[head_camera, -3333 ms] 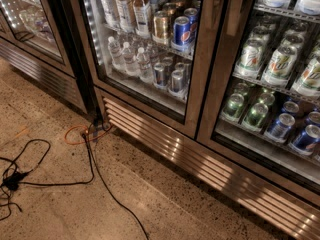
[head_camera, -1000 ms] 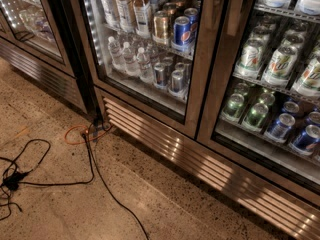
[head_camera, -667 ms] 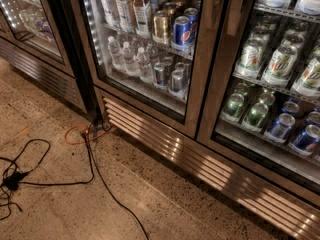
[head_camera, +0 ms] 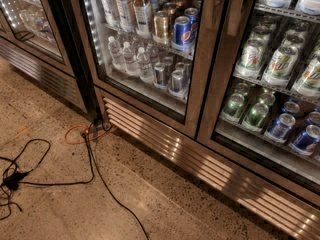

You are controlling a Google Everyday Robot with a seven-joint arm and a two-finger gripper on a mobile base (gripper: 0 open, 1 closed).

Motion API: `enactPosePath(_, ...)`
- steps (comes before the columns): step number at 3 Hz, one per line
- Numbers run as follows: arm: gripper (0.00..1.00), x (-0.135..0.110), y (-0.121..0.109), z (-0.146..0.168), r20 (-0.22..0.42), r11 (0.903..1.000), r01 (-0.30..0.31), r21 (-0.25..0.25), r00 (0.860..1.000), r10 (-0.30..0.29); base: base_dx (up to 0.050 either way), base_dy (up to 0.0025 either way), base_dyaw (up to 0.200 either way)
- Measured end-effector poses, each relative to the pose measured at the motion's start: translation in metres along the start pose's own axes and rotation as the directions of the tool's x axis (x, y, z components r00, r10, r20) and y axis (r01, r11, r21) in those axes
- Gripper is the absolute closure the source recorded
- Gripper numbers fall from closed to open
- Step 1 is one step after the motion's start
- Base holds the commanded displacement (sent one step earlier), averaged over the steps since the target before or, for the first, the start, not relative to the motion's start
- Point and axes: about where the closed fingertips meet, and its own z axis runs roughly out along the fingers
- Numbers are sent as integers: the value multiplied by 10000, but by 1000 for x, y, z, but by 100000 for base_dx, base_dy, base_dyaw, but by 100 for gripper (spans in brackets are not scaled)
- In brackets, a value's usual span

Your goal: Open right fridge door

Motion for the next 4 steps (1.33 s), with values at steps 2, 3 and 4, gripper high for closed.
enactPosePath(2,100,2,-4,1,2,10000,1,1,10000,-1,0,0,0)
enactPosePath(3,100,-2,-5,-2,145,10000,76,46,9999,-76,0,0,0)
enactPosePath(4,100,0,-6,-1,147,10000,77,48,9999,-78,0,0,0)
